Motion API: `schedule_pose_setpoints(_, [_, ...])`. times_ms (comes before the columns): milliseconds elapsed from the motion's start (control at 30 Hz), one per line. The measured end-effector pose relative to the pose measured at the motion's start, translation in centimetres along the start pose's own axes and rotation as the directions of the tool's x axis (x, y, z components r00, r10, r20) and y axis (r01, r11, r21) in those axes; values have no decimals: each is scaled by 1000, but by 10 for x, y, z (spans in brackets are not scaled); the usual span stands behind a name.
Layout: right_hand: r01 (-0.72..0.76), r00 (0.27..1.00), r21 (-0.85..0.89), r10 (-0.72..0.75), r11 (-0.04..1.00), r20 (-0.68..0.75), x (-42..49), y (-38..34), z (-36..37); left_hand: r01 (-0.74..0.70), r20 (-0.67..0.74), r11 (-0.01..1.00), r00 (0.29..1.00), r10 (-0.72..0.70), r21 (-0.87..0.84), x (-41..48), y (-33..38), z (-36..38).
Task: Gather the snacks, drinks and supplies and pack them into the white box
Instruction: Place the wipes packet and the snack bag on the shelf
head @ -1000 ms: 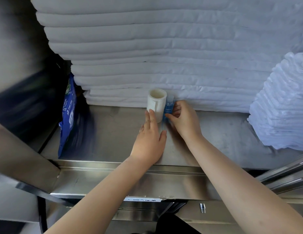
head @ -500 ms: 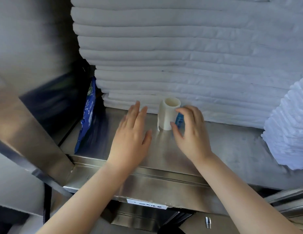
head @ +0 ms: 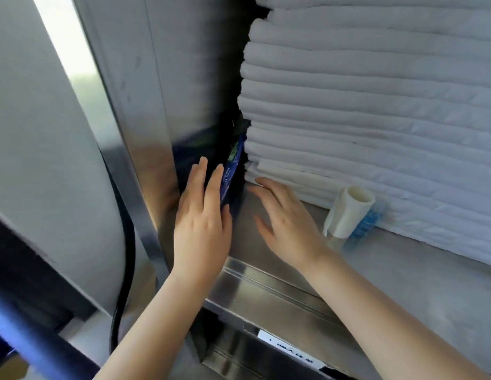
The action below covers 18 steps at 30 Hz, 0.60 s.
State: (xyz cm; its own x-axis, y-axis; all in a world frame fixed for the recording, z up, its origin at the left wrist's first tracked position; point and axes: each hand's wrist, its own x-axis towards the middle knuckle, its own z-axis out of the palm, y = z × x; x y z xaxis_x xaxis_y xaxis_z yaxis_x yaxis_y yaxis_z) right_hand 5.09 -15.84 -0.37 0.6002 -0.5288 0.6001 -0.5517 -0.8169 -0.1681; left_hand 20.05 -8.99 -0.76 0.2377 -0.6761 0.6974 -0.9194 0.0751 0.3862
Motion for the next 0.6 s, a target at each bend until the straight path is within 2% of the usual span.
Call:
schedule_pose_setpoints(67, [14, 999, 13, -14, 1000, 41, 8, -4, 5, 82, 56, 991, 996, -76, -103, -3, -3, 0])
schedule_pose_setpoints(167, [43, 994, 51, -48, 998, 98, 19, -9, 10, 117, 119, 974, 988, -95, -195, -9, -3, 6])
schedule_pose_setpoints(400, [35, 990, 123, -51, 992, 133, 31, -12, 16, 124, 135, 968, 986, -97, -216, -12, -4, 15])
schedule_pose_setpoints(600, [2, 993, 102, -15, 995, 120, 23, 0, 12, 53, 137, 978, 990, -25, -200, -16, -4, 14])
